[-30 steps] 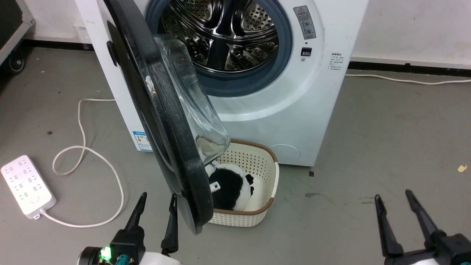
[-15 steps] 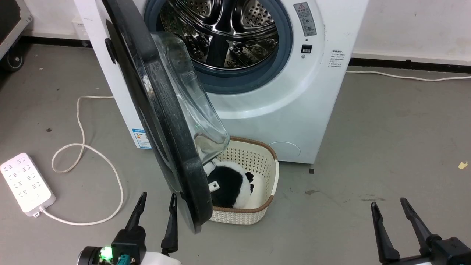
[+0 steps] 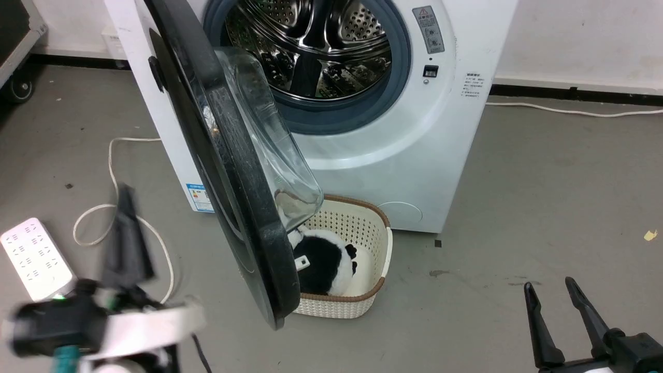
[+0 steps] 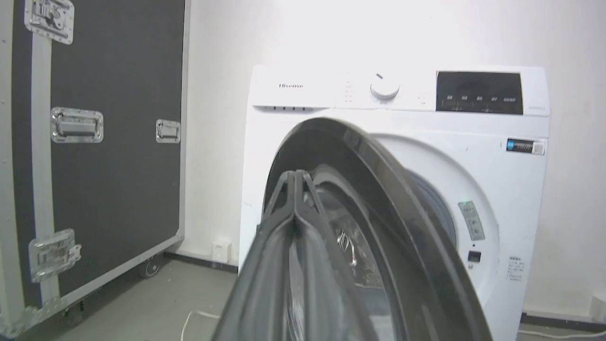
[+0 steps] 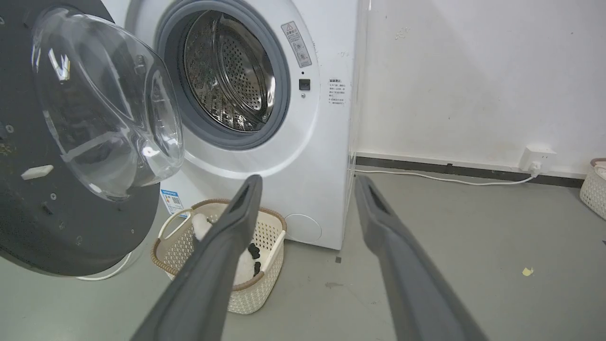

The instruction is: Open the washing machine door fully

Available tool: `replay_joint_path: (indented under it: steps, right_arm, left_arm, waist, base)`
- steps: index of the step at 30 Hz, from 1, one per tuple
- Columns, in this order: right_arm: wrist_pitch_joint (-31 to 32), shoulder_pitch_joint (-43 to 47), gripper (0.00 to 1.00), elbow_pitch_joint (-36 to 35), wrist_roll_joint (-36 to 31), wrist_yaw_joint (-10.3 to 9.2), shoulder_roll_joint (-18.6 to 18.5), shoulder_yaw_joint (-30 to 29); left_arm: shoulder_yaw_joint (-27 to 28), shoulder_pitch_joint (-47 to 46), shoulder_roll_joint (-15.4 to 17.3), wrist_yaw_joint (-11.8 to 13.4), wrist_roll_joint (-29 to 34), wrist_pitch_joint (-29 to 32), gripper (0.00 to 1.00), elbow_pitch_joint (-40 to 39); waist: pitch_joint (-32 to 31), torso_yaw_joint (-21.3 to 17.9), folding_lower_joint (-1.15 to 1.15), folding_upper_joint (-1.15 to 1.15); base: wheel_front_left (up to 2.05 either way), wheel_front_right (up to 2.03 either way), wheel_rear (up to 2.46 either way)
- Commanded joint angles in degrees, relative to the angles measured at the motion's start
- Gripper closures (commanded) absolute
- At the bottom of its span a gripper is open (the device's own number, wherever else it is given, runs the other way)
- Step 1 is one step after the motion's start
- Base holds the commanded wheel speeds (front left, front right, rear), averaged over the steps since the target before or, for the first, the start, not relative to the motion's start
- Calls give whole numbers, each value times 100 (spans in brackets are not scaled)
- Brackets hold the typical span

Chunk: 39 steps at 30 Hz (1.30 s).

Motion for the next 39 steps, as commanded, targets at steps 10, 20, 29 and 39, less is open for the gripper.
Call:
replay_joint_path:
  steps: [10,20,29,39]
  right_arm:
    - [53,-29,0,-38,59,5,27,-1]
    - [98,-64,0,-5,120,5,27,27]
    - [76,-141,0,36,126,5,27,35]
    - [67,-215,0,84,121,5,27,76]
  left_arm:
    - [151,-853,200,-252,104,92,100,-1242]
    - [-1053,-644,-16,-506,91,1280,100,-1127]
    - [-1902,-246,-159,-652,-33,1374,100,-33]
    - [-2064,-309,-229,-553,-202,1118,100,1298]
  waist:
    - [-82,37,0,0]
    - [55,10,0,0]
    - [220,-9,0,0]
    - [364,-7,0,0]
  base:
    - [0,0,0]
    - [0,0,0]
    - [0,0,0]
    - [0,0,0]
